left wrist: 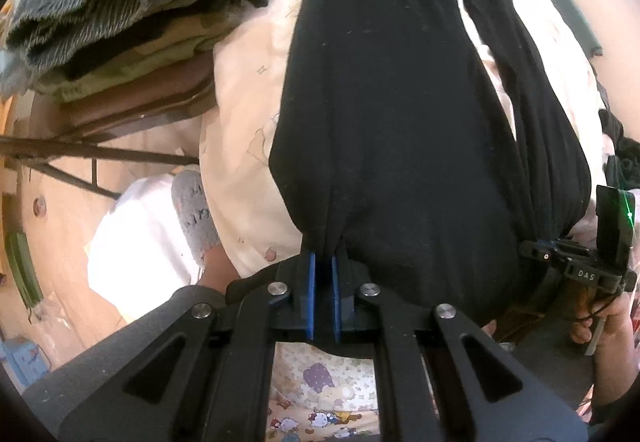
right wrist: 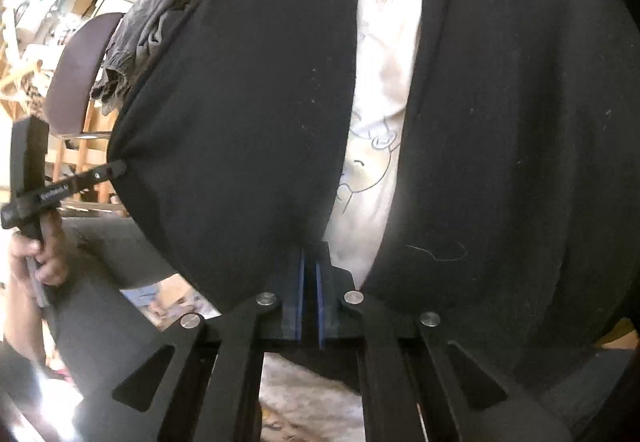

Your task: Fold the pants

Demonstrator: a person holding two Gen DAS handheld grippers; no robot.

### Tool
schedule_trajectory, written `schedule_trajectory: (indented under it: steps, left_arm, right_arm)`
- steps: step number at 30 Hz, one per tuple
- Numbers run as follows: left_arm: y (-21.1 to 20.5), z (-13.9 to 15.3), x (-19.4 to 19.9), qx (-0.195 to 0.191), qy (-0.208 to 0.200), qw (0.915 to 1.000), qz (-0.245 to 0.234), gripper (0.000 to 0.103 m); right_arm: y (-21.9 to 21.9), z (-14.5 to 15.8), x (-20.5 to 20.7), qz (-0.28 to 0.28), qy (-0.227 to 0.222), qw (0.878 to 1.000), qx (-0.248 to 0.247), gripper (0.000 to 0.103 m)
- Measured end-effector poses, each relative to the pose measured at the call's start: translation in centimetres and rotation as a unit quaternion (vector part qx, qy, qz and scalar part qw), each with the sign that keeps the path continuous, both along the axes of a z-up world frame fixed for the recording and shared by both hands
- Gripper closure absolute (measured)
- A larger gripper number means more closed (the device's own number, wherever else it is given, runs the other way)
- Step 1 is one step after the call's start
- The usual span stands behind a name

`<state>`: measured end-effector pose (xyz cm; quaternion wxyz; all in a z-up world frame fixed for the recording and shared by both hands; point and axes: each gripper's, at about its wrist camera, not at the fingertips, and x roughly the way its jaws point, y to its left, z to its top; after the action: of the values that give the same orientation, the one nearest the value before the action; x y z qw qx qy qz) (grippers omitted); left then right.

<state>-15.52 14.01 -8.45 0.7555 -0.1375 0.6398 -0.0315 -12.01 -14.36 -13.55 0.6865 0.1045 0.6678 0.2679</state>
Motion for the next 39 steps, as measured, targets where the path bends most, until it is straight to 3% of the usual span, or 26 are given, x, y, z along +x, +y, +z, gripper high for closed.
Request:
schedule_trajectory:
  steps: [5,10,15,20,23,30,34,39]
  left_arm:
    - [0.3,2.4,-0.4,-0.020,-0.033,0.9992,0.009,0.099]
    - [1.1,6.7,0.4,-0.053,-0.082,0.9946,0.035,0.099]
    - [1.0,12.2,3.6,-0.038,-0.144,0.9878,0.046,0.099]
    - [0.5,14.8,9.2,-0.008,-0.166,0.9857,0.031,0.099]
    - [0.3,15.6,14.2,0.023,-0.185,0.9823,0.022,0.099]
    - [1.6,13.2,30.2,0.052,-0.199,0.9785,0.016,0.099]
    - [1.9,8.7,38.7,0.090,-0.170,0.9814,0.003,0.099]
    - [2.6,2.9,44.3,0.086,-0.132,0.9872,0.020,0.096]
  right_arm:
    - [-1.0,4.4,-0.4,-0.016,-0.055,0.995,0.076,0.099]
    - [-3.2,9.4,0.1,-0.046,-0.117,0.981,0.146,0.099]
    - [-4.4,13.2,3.1,-0.063,-0.162,0.973,0.151,0.099]
    - [-4.4,16.6,8.2,-0.084,-0.205,0.963,0.153,0.099]
    - [-3.6,17.4,13.0,-0.097,-0.229,0.960,0.126,0.099]
    - [-1.8,16.0,27.3,-0.139,-0.249,0.956,0.061,0.099]
    - [0.6,11.8,35.0,-0.132,-0.233,0.963,0.007,0.099]
    - [2.1,5.3,41.3,-0.123,-0.198,0.971,-0.053,0.098]
